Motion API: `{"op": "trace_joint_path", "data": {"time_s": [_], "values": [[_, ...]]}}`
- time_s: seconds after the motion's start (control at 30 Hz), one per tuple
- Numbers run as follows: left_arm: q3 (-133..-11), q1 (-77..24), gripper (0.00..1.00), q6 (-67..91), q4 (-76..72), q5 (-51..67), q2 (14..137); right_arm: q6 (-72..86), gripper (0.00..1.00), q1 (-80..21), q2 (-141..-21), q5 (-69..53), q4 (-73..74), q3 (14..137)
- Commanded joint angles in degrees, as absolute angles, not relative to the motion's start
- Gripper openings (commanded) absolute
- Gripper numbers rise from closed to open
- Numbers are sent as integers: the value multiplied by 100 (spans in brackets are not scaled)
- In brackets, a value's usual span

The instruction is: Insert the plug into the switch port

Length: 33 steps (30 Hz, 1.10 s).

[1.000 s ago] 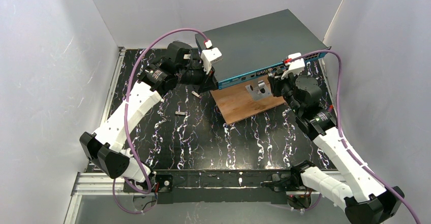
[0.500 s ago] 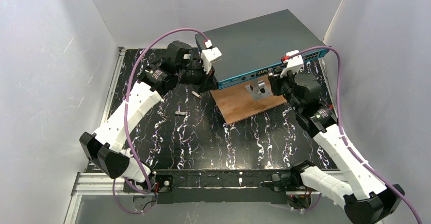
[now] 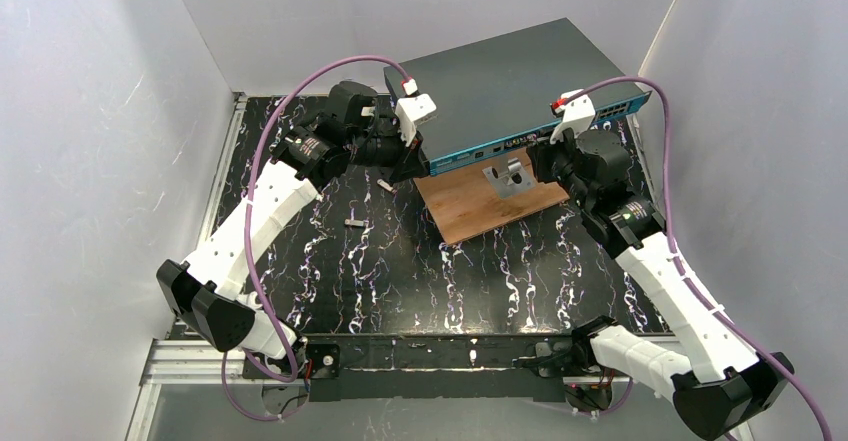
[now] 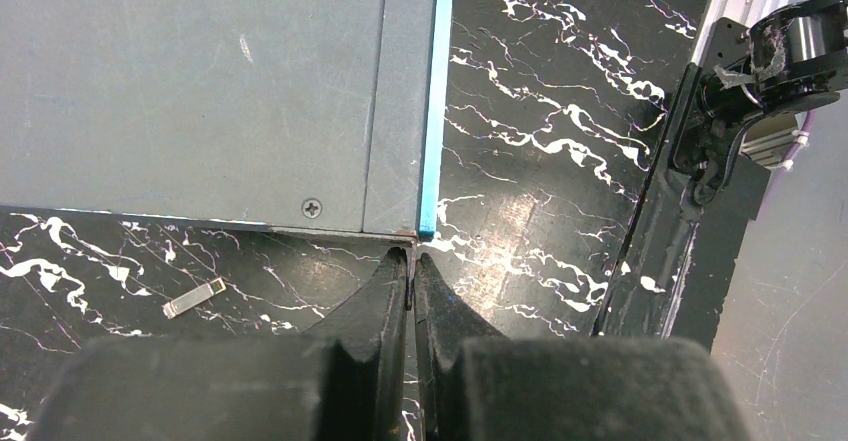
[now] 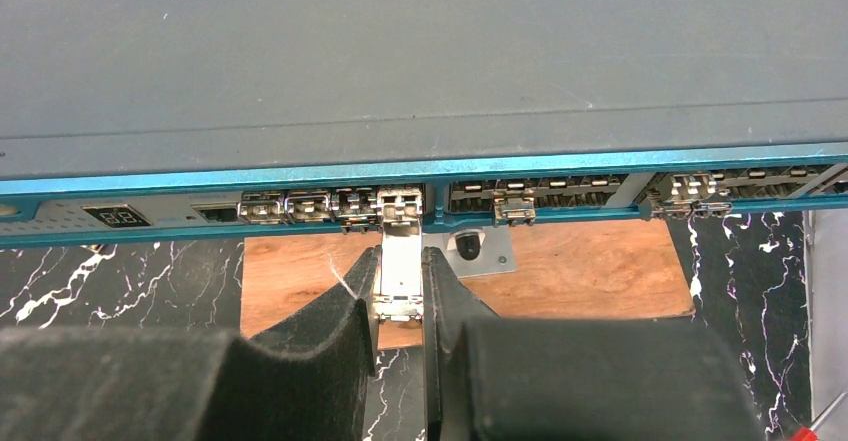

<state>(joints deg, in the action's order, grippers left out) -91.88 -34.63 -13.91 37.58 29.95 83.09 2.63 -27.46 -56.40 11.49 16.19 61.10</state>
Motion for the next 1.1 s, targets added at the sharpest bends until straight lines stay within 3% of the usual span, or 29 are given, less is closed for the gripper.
{"op": "trace_joint_path", "data": {"time_s": [0.0,0.37,0.6,0.9,1.07], "values": [[-9170,-3507,0,-1395,3753,3084,8265,458,1,-2686,-5811,1037,617,6135],[-9215,-3507,0,-1328,3780,3101,8278,422,1,-2563,-6037,853,553,6301],[-9296,-3507,0,-1123,3714,3054,8285,422,19,-2558,-5821,902,671,6302],[-9465,-3507,0,-929,3709,2718,8384,405,52,-2558,-5325,875,1320,6338],[-9509,-3507,0,-877,3743,2678,8419,386,59,-2558,-4990,839,1843,6356]]}}
